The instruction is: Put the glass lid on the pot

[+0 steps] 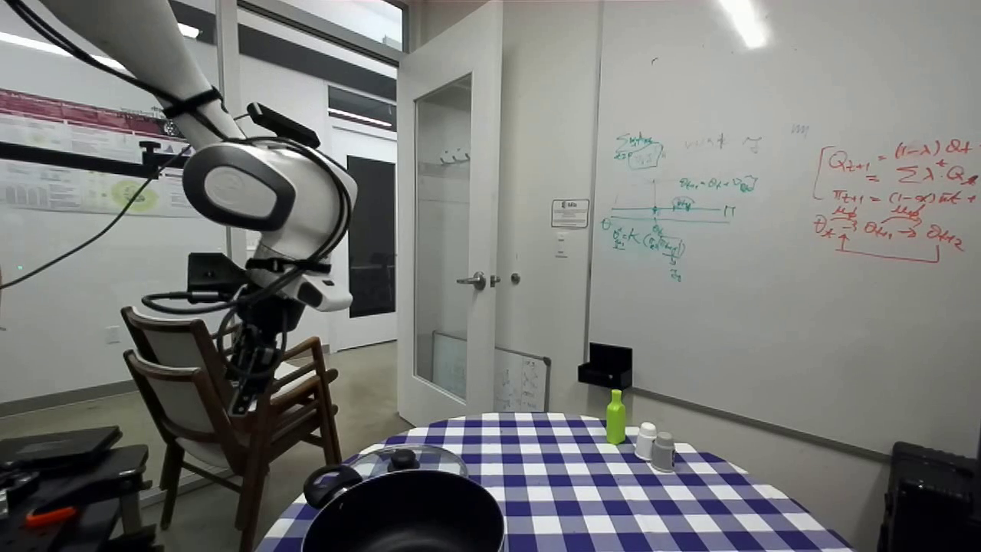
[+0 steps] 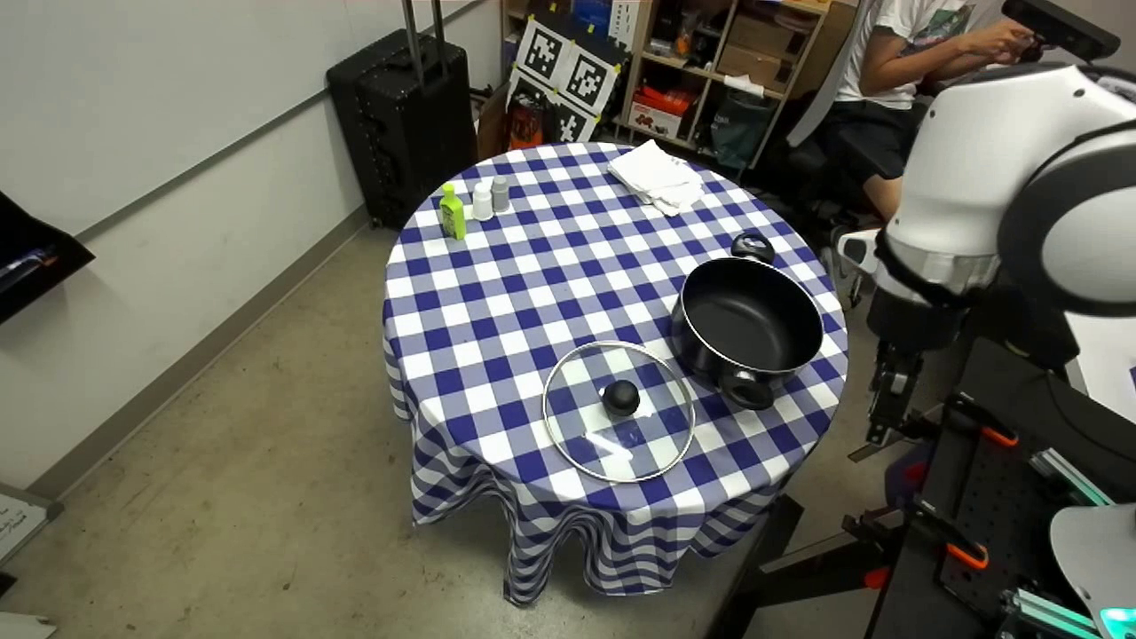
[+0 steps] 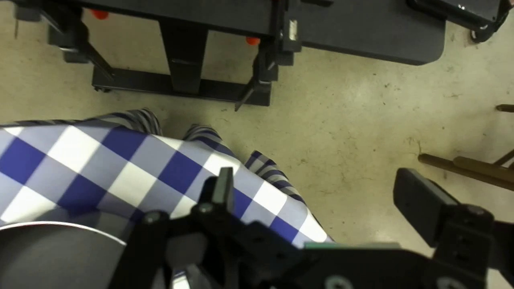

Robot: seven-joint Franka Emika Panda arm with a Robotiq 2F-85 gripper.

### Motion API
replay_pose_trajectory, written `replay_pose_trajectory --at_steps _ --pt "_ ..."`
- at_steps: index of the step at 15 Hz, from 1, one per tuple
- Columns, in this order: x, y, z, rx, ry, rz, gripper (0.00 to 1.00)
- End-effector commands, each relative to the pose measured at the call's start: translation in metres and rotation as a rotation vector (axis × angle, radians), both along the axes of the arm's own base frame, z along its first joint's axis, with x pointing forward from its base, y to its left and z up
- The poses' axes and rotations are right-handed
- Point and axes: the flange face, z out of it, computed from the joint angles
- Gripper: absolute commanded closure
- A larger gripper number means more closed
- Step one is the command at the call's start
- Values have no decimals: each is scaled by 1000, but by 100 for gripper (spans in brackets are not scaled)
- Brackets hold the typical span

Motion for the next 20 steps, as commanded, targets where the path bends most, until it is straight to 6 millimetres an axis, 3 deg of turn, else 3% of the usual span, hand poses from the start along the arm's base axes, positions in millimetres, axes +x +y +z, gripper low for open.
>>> replay_pose_trajectory --at_steps 1,6,10,14,17,20 --pt "2 63 -34 37 -57 -19 0" --pt "-11 146 -63 25 -199 -14 0" --pt "3 195 -84 4 -270 64 0" --pt "61 209 -102 -34 -286 95 0" --pt "116 205 -115 -51 -310 60 0" --pt "158 199 -126 -71 -328 30 0"
